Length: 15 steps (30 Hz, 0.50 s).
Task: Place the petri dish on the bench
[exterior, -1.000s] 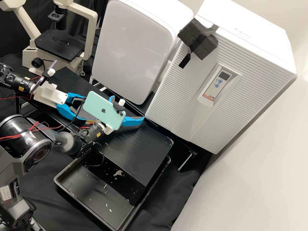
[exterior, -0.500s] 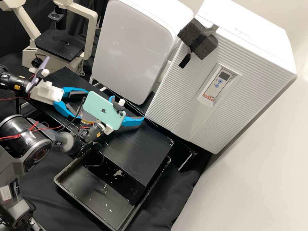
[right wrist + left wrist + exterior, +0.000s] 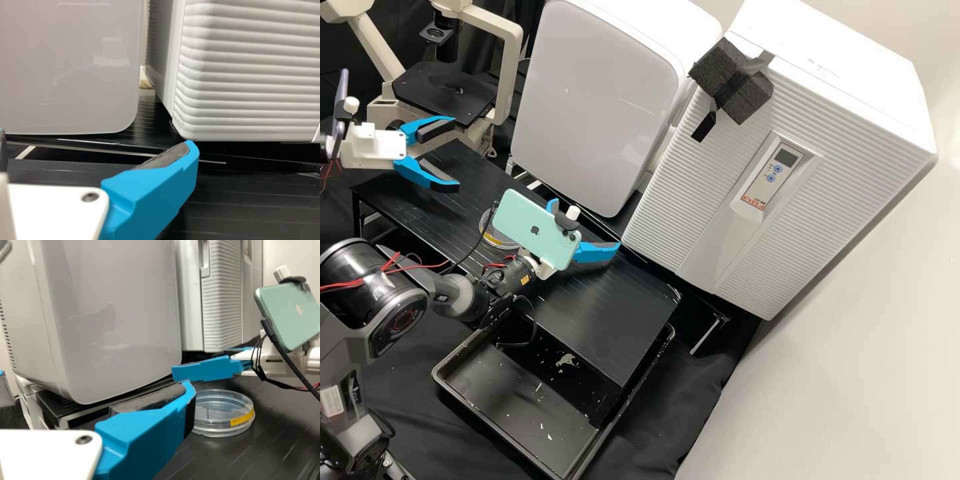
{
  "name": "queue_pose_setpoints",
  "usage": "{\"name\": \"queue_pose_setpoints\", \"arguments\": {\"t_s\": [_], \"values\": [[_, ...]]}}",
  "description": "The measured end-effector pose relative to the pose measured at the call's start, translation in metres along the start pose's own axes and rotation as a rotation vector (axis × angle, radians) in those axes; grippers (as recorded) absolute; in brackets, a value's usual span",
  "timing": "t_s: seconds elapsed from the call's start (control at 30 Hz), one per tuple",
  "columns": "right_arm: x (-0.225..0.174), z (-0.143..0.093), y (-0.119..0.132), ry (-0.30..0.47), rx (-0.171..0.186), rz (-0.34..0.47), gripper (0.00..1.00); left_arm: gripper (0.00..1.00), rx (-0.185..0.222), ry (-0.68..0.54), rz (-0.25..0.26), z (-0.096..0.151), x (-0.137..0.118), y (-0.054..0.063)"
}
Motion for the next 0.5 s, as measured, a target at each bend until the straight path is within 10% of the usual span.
{"name": "queue_pose_setpoints", "arguments": {"t_s": [0.23,0.5], "values": [[0.0,0.0,0.0,0.0,0.0,0.0,1.0,1.0,0.026,0.122,0.034,-0.021,-0.01,-0.006],[0.0,0.0,0.0,0.0,0.0,0.0,1.0,1.0,0.27,0.387,0.025,-0.034,-0.017,-0.008]]}}
